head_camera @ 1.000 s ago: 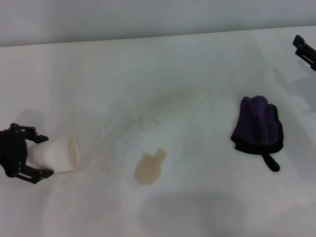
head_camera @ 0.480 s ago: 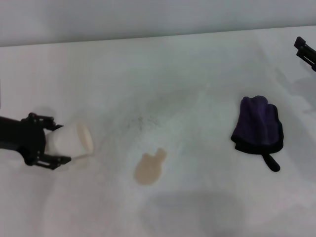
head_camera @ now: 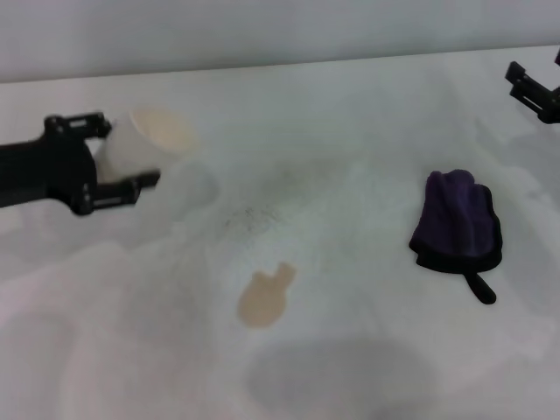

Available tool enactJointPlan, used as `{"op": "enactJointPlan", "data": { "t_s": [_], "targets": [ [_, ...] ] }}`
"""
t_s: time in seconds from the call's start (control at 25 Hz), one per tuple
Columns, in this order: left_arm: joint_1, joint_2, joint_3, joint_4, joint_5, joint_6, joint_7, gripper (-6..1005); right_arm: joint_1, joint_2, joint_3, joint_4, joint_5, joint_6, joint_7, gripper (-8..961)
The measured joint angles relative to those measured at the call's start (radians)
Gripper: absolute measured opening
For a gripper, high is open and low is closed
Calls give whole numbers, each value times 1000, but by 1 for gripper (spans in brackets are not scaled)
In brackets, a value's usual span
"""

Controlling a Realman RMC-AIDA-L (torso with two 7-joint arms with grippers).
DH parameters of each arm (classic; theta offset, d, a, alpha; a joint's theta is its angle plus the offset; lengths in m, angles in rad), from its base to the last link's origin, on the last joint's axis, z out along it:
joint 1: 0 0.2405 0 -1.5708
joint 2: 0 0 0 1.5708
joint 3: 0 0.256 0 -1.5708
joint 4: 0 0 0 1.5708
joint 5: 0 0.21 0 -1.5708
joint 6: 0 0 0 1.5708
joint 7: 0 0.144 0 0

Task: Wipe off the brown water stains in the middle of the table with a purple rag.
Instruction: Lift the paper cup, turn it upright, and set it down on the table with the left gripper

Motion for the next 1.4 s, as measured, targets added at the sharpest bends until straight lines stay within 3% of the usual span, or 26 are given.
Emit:
{"op": "enactJointPlan", "data": {
  "t_s": [0.16, 0.28, 0.48, 0.76, 1.12, 1.4],
  "targets": [
    [65, 3, 0, 114, -178, -27, 26, 707, 9, 1, -20, -1, 0, 9, -6, 866],
    [96, 0, -1, 193, -232, -62, 42, 687, 16, 1, -32, -1, -2, 9, -11, 865],
    [131, -2, -1, 314, -220, -158, 47, 666, 20, 2, -54, 8, 3, 10, -33, 865],
    [233, -5, -2, 475, -235, -287, 77, 665, 22, 3, -56, 22, -2, 10, -48, 865],
    [307, -7, -2, 588, -228, -496, 118, 665, 22, 3, -82, 34, 0, 10, -49, 865],
    [336, -8, -2, 607, -235, -513, 180, 665, 22, 3, -82, 34, 4, 8, -49, 866]
  ]
}}
